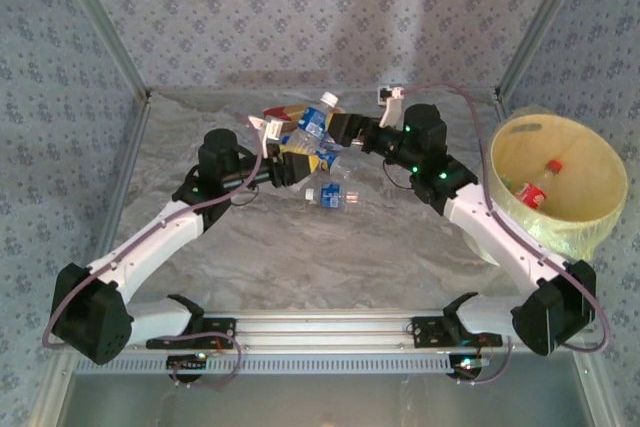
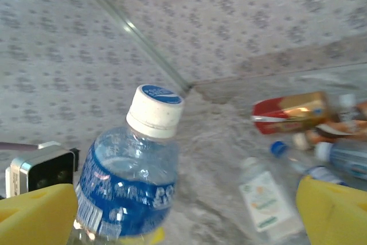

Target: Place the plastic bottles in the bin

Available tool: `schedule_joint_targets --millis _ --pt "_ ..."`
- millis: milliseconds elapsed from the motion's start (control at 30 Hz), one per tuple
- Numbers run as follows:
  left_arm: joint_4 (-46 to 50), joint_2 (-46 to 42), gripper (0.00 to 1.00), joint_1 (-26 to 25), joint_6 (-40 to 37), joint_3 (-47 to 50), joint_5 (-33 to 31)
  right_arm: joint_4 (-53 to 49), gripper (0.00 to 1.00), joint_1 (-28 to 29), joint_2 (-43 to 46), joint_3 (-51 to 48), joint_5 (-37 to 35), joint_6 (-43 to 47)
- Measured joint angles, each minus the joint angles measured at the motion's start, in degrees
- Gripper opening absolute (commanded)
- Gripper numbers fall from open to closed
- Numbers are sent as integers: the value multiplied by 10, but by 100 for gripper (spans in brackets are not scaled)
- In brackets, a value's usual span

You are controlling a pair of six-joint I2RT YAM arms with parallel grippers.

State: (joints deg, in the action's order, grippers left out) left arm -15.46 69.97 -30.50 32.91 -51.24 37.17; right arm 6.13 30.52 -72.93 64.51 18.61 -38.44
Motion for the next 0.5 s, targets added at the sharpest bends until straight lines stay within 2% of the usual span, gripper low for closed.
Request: schedule_joint_targets --millis 200,333,500 --pt "-20 34 53 -18 5 -14 5 81 100 10 -34 3 64 -42" --pt "-31 49 53 -26 9 -23 6 109 100 12 -46 1 75 -56" --pt "-46 61 53 -34 9 -36 10 108 87 12 -47 1 75 -59"
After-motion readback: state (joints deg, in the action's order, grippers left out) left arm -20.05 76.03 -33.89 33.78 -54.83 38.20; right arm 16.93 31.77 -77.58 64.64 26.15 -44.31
